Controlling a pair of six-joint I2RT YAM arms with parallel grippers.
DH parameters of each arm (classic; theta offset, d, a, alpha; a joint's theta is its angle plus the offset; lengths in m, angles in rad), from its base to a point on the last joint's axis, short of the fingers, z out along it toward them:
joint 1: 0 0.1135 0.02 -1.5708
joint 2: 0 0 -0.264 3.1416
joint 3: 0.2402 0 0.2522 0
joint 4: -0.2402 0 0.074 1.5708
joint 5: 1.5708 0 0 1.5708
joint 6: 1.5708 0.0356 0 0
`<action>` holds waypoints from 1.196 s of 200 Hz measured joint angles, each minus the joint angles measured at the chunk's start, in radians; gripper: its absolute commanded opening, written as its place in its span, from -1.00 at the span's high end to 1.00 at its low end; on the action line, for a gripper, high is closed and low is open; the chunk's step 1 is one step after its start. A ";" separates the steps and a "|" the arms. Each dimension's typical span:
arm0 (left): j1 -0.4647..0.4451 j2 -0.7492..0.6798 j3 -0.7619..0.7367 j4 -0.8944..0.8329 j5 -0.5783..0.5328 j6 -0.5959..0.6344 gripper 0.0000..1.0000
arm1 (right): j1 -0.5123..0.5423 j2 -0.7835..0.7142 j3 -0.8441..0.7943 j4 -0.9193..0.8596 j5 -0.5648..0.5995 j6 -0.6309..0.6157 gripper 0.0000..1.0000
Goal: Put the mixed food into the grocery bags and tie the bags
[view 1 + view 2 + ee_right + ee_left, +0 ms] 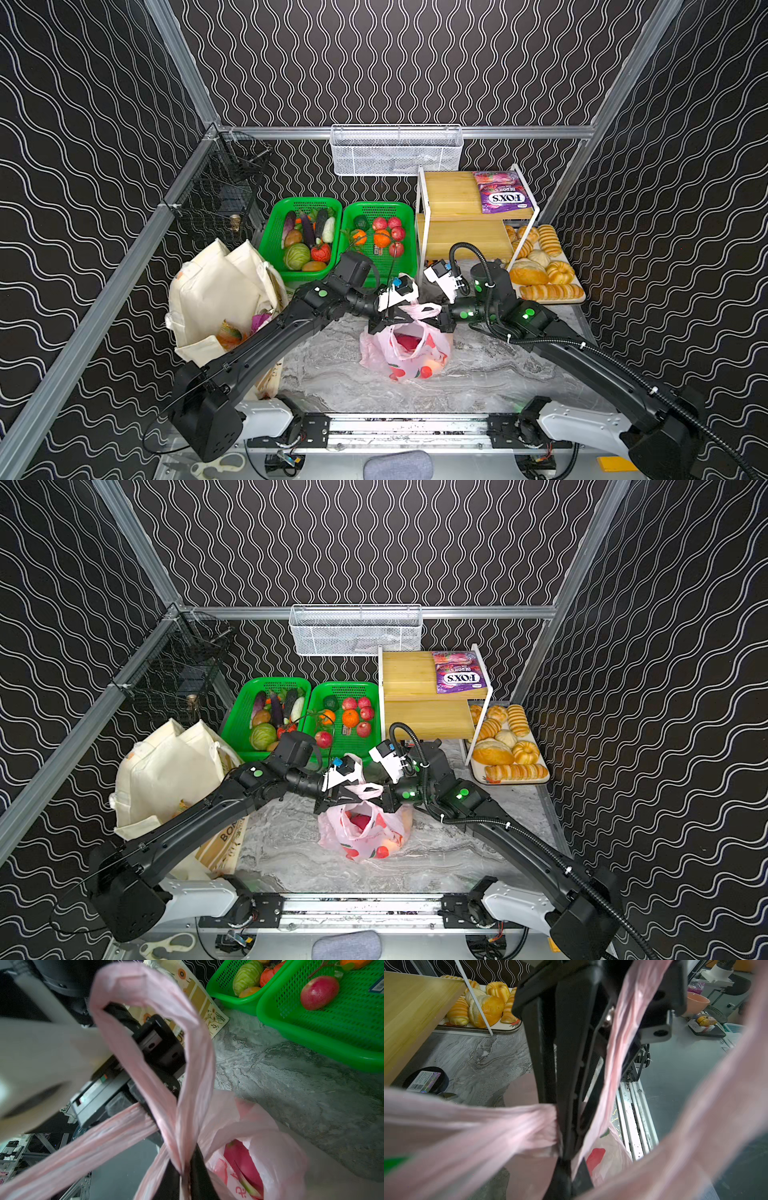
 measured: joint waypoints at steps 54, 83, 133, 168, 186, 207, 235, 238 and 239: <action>0.000 0.000 0.000 -0.002 0.011 -0.016 1.00 | -0.008 -0.003 -0.017 0.008 0.004 -0.021 0.50; 0.000 -0.013 -0.006 0.008 0.015 -0.041 1.00 | -0.024 -0.026 -0.048 0.030 0.003 -0.027 0.34; 0.000 -0.023 -0.024 0.055 0.031 -0.086 1.00 | -0.044 -0.061 -0.118 0.081 -0.046 -0.031 0.11; 0.000 -0.011 -0.023 0.080 0.042 -0.110 1.00 | -0.048 -0.069 -0.151 0.104 -0.093 -0.055 0.01; 0.000 -0.012 -0.024 0.099 0.047 -0.118 1.00 | -0.056 -0.085 -0.166 0.107 -0.098 -0.064 -0.02; 0.000 -0.014 -0.034 0.115 0.048 -0.137 1.00 | -0.064 -0.102 -0.178 0.122 -0.105 -0.072 -0.07; 0.000 -0.008 -0.037 0.129 0.049 -0.144 1.00 | -0.065 -0.100 -0.192 0.166 -0.122 -0.052 -0.15; 0.000 -0.005 -0.037 0.130 0.048 -0.145 1.00 | -0.065 -0.098 -0.193 0.172 -0.122 -0.047 -0.16; 0.000 -0.004 -0.037 0.131 0.048 -0.146 1.00 | -0.065 -0.097 -0.194 0.173 -0.122 -0.047 -0.17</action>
